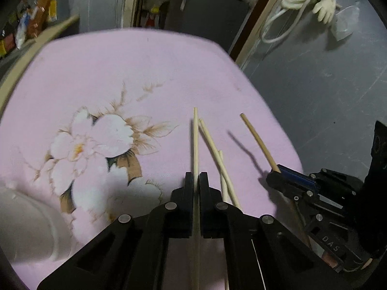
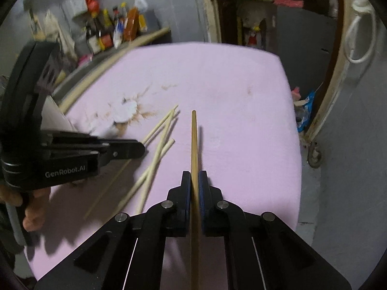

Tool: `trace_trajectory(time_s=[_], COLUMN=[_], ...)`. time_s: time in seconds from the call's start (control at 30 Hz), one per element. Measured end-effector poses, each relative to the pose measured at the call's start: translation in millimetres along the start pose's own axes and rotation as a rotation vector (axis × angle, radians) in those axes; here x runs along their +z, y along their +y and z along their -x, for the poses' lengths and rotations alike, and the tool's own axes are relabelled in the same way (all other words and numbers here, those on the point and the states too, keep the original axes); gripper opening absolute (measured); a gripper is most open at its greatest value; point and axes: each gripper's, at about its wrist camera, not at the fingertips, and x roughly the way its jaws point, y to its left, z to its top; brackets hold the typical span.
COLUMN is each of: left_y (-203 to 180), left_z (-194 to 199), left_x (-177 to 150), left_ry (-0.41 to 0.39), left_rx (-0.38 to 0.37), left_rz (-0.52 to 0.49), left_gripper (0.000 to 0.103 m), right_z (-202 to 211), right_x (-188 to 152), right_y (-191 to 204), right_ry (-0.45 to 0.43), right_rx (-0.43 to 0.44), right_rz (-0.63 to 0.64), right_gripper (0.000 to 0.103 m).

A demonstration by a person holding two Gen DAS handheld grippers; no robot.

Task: Organize utensils
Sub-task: 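Grasp a wooden chopstick with the right tool while the left tool grasps another, then lift both chopsticks, carry them over the white caddy and open both tools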

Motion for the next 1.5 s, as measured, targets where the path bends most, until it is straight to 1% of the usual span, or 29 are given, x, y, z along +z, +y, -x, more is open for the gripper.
trace_trajectory(time_s=[0.13,0.23,0.33,0.37,0.43,0.57,0.63,0.7,0.83,0.97,1.03,1.13,1.2,1.27,1.4,1.5], left_y=[-6,-10,-16,-19,-20,-28,-31,-30,-18,8,22,49,68,90,131,157], left_z=[38,74,103,102,121,143,153,165,192,227,244,258,267,273,272,264], left_x=[-20,-36,-46,-39,-42,-41,-36,-37,-29,-19,-14,-7,-6,-7,-12,-14], left_ry=[-0.155,-0.286,-0.403,-0.431,-0.499,-0.574,-0.603,-0.633,-0.691,-0.752,-0.765,-0.779,-0.795,-0.812,-0.841,-0.857], left_rx=[0.016,0.018,0.031,0.036,0.033,0.039,0.04,0.048,0.059,0.088,0.115,0.147,0.179,0.202,0.217,0.212], left_rz=[-0.053,-0.093,-0.121,-0.124,-0.126,-0.152,-0.163,-0.171,-0.165,-0.157,-0.162,-0.15,-0.131,-0.099,-0.019,0.032], left_gripper=[0.002,0.002,0.002,0.002,0.002,0.002,0.002,0.002,0.002,0.002,0.002,0.002,0.002,0.002,0.002,0.002], right_z=[29,54,75,81,95,111,117,123,136,143,144,143,139,135,117,101], right_x=[-9,-13,-11,-10,-6,4,8,13,29,43,57,74,89,99,112,112], right_y=[16,36,52,57,70,88,95,103,120,139,153,173,186,195,211,220], right_ry=[-0.144,-0.264,-0.354,-0.38,-0.446,-0.532,-0.562,-0.599,-0.67,-0.725,-0.757,-0.789,-0.814,-0.834,-0.863,-0.901], right_rx=[-0.041,-0.111,-0.149,-0.16,-0.181,-0.19,-0.181,-0.168,-0.113,-0.036,0.024,0.102,0.176,0.245,0.375,0.408], right_rz=[0.018,0.078,0.124,0.137,0.164,0.197,0.199,0.202,0.197,0.201,0.209,0.212,0.204,0.189,0.142,0.132], right_gripper=[0.004,0.004,0.004,0.004,0.004,0.004,0.004,0.004,0.004,0.004,0.004,0.004,0.004,0.004,0.004,0.004])
